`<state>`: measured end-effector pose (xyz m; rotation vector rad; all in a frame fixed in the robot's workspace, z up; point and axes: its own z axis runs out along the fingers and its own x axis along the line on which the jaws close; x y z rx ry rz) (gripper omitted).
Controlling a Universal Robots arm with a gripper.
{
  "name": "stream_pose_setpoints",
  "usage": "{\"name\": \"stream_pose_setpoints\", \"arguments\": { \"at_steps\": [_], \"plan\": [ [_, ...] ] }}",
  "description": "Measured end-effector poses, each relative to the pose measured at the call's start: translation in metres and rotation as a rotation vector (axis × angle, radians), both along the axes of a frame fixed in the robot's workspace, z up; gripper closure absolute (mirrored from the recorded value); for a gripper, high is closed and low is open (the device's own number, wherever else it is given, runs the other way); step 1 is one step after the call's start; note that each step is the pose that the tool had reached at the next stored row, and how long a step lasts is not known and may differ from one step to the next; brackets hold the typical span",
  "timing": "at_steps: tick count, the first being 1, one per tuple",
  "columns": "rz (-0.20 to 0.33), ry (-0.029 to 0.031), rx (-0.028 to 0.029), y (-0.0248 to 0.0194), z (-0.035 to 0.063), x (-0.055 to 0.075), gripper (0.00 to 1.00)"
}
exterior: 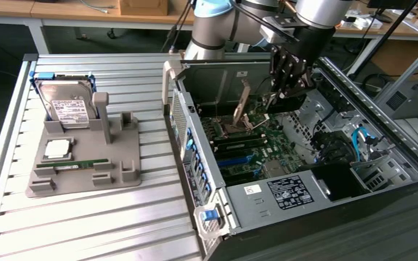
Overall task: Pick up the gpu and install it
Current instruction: 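Insert the gpu into the slot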
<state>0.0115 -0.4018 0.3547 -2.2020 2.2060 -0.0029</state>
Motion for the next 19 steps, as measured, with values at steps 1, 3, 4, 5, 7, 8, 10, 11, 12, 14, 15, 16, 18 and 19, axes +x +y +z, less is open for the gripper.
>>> {"name": "stream_pose_setpoints", "arguments": {
  "at_steps": [1, 3, 4, 5, 7, 8, 10, 11, 12, 14, 15, 16, 18, 19],
  "plan": [
    [0.0, 0.0, 0.0, 0.0, -0.0002, -0.0002, 0.73],
    [0.0, 0.0, 0.0, 0.0, -0.0004, -0.0007, 0.73],
    [0.0, 0.0, 0.0, 0.0, -0.0005, -0.0009, 0.73],
    [0.0, 0.0, 0.0, 0.0, -0.0006, -0.0011, 0.73],
    [0.0, 0.0, 0.0, 0.0, -0.0009, -0.0015, 0.73],
    [0.0, 0.0, 0.0, 0.0, -0.0009, -0.0017, 0.73],
    [0.0, 0.0, 0.0, 0.0, -0.0011, -0.002, 0.73],
    [0.0, 0.0, 0.0, 0.0, -0.0013, -0.0022, 0.73],
    [0.0, 0.0, 0.0, 0.0, -0.0015, -0.0023, 0.73],
    [0.0, 0.0, 0.0, 0.0, -0.0017, -0.0025, 0.73],
    [0.0, 0.0, 0.0, -0.0001, -0.0019, -0.0026, 0.73],
    [0.0, 0.0, -0.0001, -0.0001, -0.002, -0.0027, 0.73],
    [0.0, 0.0, 0.0, 0.0, -0.0023, -0.0029, 0.73],
    [0.0, 0.0, 0.0, -0.0001, -0.0024, -0.0031, 0.73]
  ]
}}
